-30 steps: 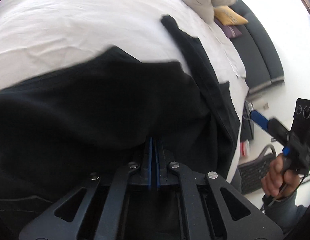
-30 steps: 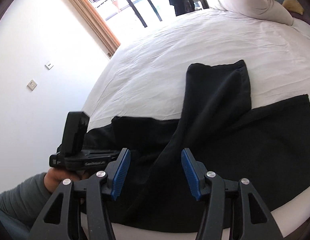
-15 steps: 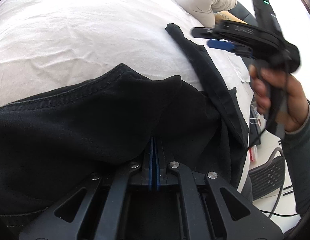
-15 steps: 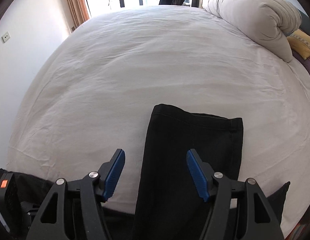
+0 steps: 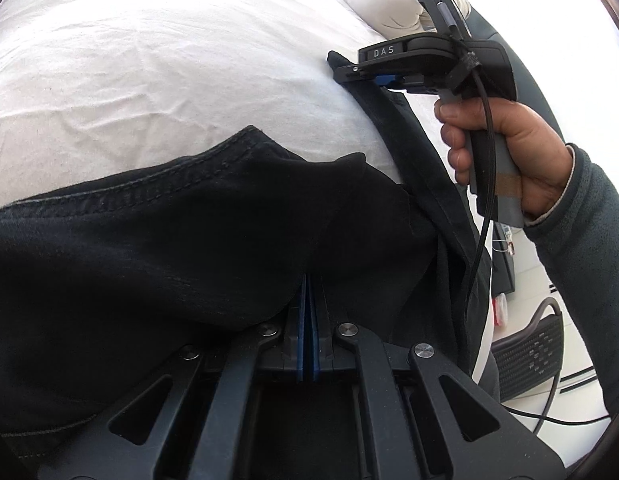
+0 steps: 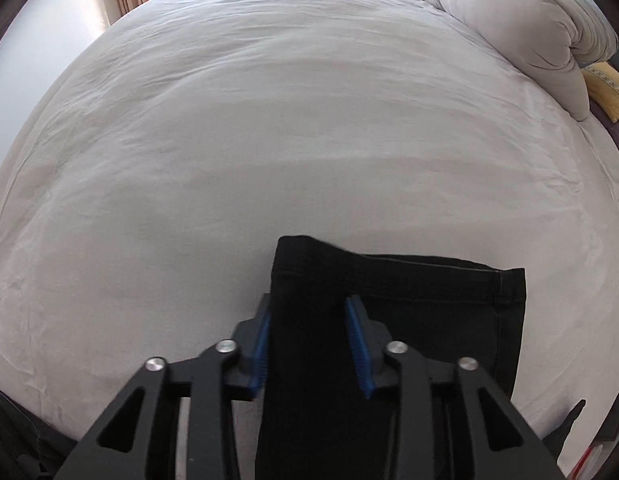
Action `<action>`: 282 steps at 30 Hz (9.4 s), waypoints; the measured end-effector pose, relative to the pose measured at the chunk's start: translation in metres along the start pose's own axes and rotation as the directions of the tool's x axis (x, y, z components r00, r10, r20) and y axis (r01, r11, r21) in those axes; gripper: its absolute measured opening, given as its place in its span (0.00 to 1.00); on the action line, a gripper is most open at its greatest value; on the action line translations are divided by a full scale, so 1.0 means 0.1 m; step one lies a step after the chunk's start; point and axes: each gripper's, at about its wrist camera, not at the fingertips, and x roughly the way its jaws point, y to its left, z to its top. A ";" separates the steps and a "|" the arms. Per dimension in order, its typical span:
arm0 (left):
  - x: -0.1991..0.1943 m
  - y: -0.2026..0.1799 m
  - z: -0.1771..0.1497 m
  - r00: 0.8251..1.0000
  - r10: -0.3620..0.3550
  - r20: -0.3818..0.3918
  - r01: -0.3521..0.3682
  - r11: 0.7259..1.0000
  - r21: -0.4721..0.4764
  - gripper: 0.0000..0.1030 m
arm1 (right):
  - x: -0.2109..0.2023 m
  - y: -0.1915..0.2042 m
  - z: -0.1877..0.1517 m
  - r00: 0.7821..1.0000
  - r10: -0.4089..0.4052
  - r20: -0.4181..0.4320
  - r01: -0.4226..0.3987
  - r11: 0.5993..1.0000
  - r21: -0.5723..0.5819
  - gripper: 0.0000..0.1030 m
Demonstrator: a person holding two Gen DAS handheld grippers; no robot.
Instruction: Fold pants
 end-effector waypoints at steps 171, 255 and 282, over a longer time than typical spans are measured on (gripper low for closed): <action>-0.81 -0.04 -0.32 0.947 0.234 0.220 -0.209 0.969 -0.130 0.04 | -0.43 0.71 -1.07 0.780 0.620 0.081 -0.625 0.779 0.059 0.00; -1.15 0.08 -0.74 0.917 0.345 0.198 -0.320 0.936 -0.149 0.04 | -0.78 -3.13 -3.84 0.766 0.247 0.594 -0.636 0.159 0.755 0.61; -1.23 0.15 -0.79 0.923 0.324 0.210 -0.296 0.943 -0.152 0.04 | -0.91 -3.03 -3.74 0.774 0.173 0.609 -0.633 0.220 0.742 0.10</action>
